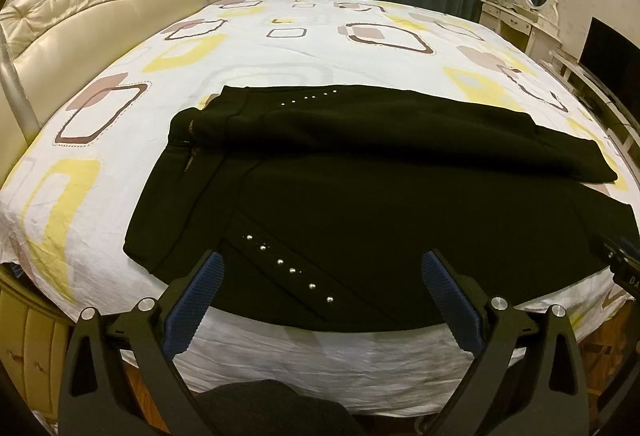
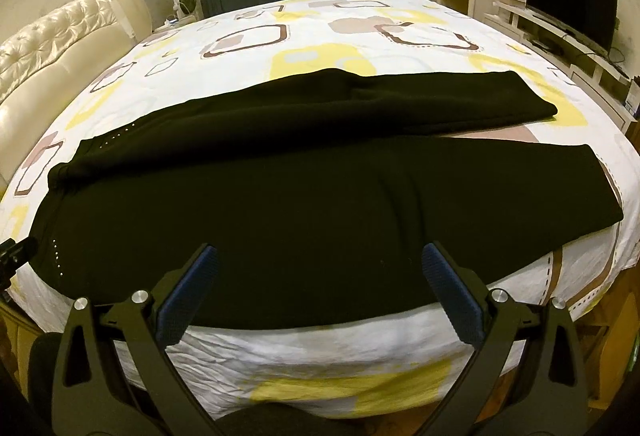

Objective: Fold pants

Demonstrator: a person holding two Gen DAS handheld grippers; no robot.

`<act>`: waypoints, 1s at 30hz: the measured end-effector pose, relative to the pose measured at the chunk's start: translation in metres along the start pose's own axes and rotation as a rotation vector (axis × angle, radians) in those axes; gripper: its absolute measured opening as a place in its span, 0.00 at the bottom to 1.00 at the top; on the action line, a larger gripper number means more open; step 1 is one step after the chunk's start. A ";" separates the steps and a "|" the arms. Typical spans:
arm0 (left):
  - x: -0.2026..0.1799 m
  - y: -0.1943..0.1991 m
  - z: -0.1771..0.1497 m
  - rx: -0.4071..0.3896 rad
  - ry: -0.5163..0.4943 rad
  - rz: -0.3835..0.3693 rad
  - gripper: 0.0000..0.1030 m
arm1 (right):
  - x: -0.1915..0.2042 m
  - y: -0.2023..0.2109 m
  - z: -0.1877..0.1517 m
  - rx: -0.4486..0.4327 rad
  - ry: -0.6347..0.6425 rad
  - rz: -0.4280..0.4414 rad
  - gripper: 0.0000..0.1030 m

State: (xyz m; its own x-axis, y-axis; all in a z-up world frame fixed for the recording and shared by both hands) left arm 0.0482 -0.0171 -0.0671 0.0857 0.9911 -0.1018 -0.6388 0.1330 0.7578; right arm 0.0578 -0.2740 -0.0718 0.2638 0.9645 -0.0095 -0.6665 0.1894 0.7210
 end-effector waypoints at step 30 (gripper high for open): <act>0.001 -0.001 -0.001 0.009 0.012 -0.003 0.96 | 0.004 0.002 0.000 -0.001 0.003 -0.003 0.98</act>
State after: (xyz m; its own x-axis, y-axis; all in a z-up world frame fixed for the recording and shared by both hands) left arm 0.0479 -0.0160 -0.0688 0.0779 0.9907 -0.1119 -0.6318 0.1359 0.7631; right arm 0.0576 -0.2703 -0.0709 0.2638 0.9645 -0.0136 -0.6661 0.1923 0.7206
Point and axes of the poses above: each gripper's, at about its wrist camera, not at the fingertips, and y roughly against the way its jaws point, x to its left, z to its top, the point moved 8 cm from there along -y, roughly the way its jaws point, and after that the axes turned 6 degrees about -z, right-handed, at the moved point
